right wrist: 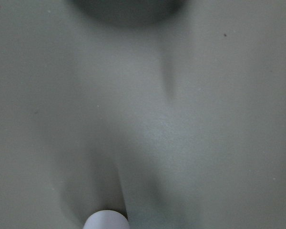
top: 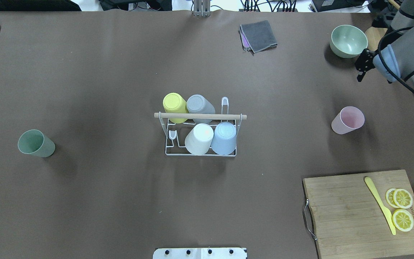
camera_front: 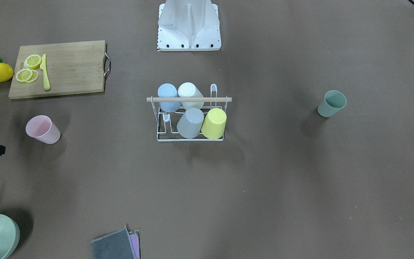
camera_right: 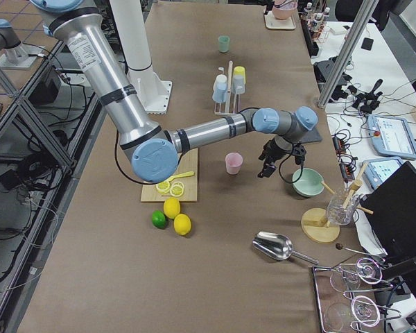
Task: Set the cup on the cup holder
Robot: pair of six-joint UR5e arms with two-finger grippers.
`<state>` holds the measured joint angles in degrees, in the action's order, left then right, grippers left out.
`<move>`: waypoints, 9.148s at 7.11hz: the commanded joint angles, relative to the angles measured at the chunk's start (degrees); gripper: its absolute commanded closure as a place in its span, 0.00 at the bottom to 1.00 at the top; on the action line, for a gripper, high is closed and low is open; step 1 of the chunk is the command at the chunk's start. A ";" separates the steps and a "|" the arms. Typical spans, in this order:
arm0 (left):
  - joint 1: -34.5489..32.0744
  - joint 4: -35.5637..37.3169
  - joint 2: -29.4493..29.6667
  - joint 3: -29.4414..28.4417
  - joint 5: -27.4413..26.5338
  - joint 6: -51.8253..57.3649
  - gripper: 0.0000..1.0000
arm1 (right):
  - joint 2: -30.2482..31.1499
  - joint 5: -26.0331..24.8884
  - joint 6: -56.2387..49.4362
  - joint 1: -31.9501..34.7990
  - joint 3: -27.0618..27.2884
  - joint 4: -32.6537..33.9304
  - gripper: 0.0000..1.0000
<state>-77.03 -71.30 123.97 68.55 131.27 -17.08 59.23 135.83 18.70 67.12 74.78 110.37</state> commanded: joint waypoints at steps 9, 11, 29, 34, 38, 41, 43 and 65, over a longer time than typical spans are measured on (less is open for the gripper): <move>16.64 20.92 -1.27 2.02 8.48 8.46 0.02 | -14.67 1.82 -24.21 -6.12 -21.96 17.14 0.01; 18.83 22.59 -3.28 3.78 8.83 10.03 0.02 | -14.06 1.20 -26.25 -7.35 -22.13 19.88 0.01; 10.34 1.50 -7.07 5.63 16.83 -0.27 1.00 | -8.53 13.18 -37.04 -2.46 -4.43 20.33 0.63; 11.54 -51.21 -4.00 7.38 -2.19 -40.15 1.00 | -0.17 37.53 -44.63 1.78 -3.32 -31.02 0.63; 17.09 -67.87 -4.17 17.38 -25.40 -49.43 1.00 | 4.40 60.98 -55.13 5.73 -4.02 -51.83 0.63; 27.87 -88.43 -5.67 21.27 -49.90 -47.97 1.00 | 5.10 74.11 -72.24 7.06 -9.98 -51.84 0.63; 34.02 -98.12 -5.58 23.37 -59.50 -42.28 1.00 | 5.80 77.81 -84.47 6.27 -11.84 -51.75 0.63; 65.69 -111.95 -7.87 17.85 -89.08 -28.80 1.00 | -14.40 91.72 -134.89 -16.84 -24.15 -26.70 0.62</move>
<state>-11.37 -183.19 116.02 86.74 42.23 -45.88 45.60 228.02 -116.16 51.77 50.67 83.15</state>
